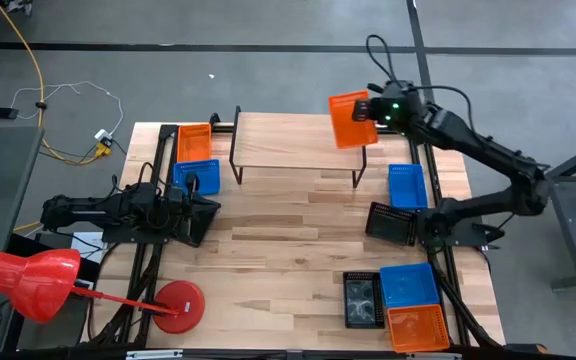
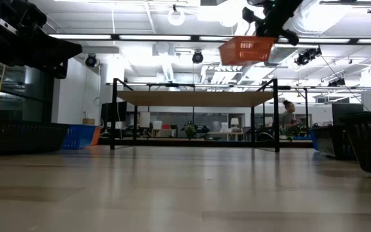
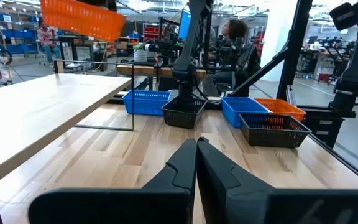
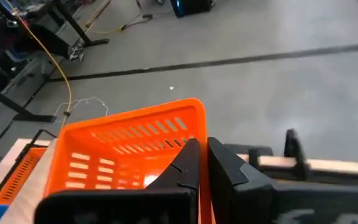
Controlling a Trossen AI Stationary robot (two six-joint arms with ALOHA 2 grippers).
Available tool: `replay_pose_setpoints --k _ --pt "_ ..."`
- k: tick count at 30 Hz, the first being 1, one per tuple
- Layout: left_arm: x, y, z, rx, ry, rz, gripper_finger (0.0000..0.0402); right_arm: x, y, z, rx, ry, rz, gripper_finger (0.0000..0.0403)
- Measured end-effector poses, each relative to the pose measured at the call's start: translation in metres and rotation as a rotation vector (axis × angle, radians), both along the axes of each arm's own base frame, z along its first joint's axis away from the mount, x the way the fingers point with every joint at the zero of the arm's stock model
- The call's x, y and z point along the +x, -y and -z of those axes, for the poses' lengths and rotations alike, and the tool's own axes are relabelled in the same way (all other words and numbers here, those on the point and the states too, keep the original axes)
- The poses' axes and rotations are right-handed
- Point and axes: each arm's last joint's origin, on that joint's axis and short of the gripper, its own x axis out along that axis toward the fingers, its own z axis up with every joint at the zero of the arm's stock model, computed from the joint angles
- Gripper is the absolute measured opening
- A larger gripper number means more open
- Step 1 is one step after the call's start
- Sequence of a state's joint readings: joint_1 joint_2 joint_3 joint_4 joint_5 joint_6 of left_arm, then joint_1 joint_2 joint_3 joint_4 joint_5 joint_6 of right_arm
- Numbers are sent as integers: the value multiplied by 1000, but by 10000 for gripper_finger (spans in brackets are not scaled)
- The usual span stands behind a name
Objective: Stack baskets on shelf by color
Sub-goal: Put the top right orange basket on the shelf
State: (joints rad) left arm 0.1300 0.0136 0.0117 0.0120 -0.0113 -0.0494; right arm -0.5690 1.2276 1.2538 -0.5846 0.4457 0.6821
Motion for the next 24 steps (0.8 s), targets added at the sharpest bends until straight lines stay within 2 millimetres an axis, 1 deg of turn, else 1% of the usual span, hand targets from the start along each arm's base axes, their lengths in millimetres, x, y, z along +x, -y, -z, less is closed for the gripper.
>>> replay_pose_setpoints --k 3,6,13,16,21,24 --pt "0 0 0 0 0 0 1 10 6 11 50 -1 29 0" --pt "0 0 0 0 0 0 1 13 9 20 78 -20 94 0" --pt "0 0 0 0 0 0 1 30 -1 30 74 -44 134 0" --pt "0 0 0 0 -1 0 1 33 -5 38 74 -63 170 0" --pt "0 0 0 0 0 0 1 34 -10 61 107 -55 208 0" --pt "0 0 0 0 0 0 1 37 -10 63 94 -21 203 0"
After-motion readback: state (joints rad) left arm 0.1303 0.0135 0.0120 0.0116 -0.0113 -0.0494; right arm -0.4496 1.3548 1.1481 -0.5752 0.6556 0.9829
